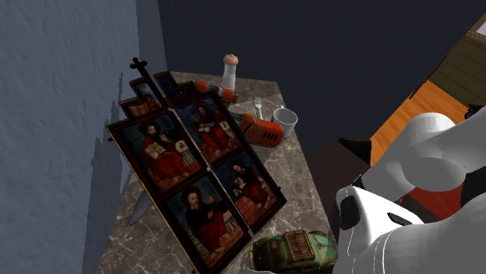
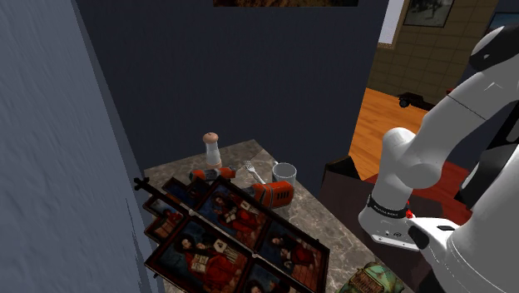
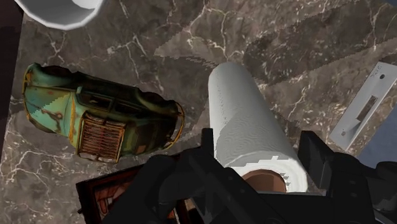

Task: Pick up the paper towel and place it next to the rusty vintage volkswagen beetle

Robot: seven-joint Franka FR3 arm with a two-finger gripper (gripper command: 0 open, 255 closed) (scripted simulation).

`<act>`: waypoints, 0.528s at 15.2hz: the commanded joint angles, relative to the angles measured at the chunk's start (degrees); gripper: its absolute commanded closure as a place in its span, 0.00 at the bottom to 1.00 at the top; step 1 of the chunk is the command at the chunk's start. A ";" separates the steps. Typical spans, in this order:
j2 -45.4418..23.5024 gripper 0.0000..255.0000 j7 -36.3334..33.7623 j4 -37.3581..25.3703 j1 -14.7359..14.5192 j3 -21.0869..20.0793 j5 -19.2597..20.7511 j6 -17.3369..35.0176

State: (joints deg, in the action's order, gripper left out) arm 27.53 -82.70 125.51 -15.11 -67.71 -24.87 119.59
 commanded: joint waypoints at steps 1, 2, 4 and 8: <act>-0.47 1.00 -0.02 1.19 0.55 -1.19 -0.12 1.80; -0.71 1.00 -0.08 1.69 0.86 -1.80 -0.16 2.61; -1.23 1.00 -0.20 2.65 1.54 -3.11 -0.21 4.23; -1.46 1.00 -0.26 3.05 1.88 -3.71 -0.22 4.94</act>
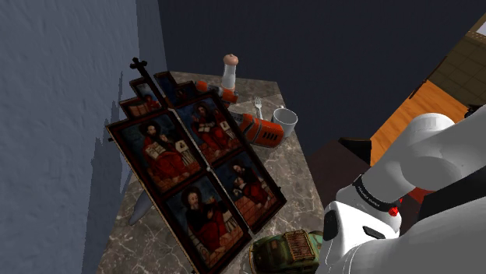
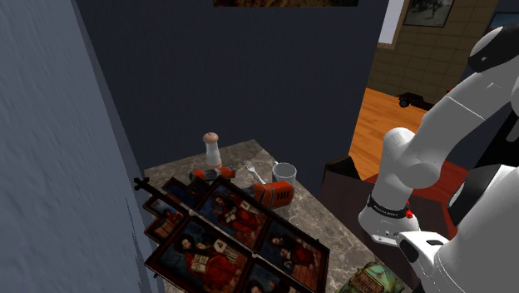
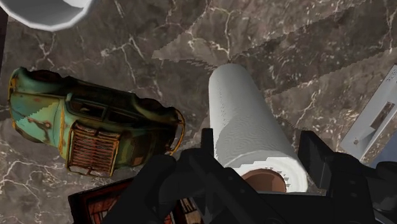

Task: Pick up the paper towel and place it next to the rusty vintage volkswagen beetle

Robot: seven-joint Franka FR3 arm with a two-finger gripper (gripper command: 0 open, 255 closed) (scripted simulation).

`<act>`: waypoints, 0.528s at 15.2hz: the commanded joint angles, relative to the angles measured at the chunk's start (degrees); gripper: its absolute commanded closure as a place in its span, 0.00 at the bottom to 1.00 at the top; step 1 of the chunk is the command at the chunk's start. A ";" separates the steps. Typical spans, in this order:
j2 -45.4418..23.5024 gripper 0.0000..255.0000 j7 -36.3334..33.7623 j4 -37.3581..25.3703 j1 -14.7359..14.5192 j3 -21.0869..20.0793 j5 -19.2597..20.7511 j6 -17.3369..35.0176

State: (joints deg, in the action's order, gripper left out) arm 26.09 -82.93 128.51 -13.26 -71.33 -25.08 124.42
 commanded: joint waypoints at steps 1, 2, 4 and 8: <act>-0.02 1.00 -0.02 0.06 0.04 -0.09 -0.01 0.11; -0.02 1.00 -0.02 0.06 0.04 -0.09 -0.01 0.11; -0.02 1.00 -0.02 0.06 0.04 -0.09 -0.01 0.11; -0.03 0.00 -0.02 0.06 0.04 -0.09 -0.01 0.11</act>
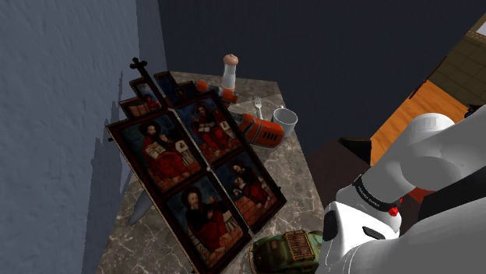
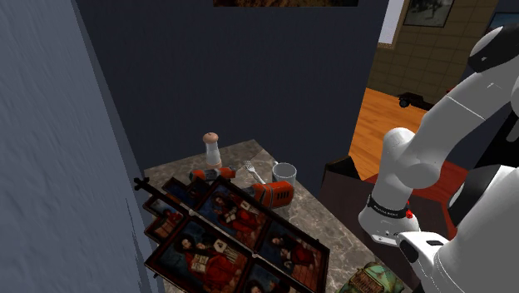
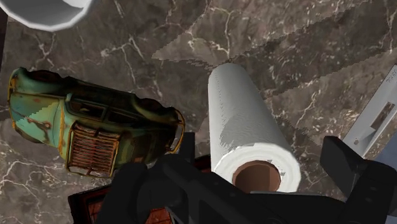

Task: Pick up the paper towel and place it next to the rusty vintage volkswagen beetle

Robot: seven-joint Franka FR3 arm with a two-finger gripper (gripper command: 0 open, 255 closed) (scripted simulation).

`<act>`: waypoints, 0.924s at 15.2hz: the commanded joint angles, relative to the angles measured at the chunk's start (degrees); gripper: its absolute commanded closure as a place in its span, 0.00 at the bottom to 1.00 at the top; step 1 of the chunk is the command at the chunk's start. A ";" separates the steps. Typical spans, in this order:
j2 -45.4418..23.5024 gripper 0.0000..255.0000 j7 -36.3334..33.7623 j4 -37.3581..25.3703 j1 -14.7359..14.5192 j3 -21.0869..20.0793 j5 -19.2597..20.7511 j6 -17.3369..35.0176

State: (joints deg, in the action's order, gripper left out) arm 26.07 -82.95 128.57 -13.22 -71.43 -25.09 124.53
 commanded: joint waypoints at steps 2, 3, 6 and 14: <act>0.00 0.00 0.00 0.00 0.00 0.00 0.00 0.00; 0.93 0.00 0.21 -0.91 -1.39 2.04 -0.15 -2.08; 3.14 0.00 0.57 -3.84 -4.18 6.75 -0.23 -7.76; 3.14 0.00 0.58 -3.84 -4.17 6.75 -0.23 -7.76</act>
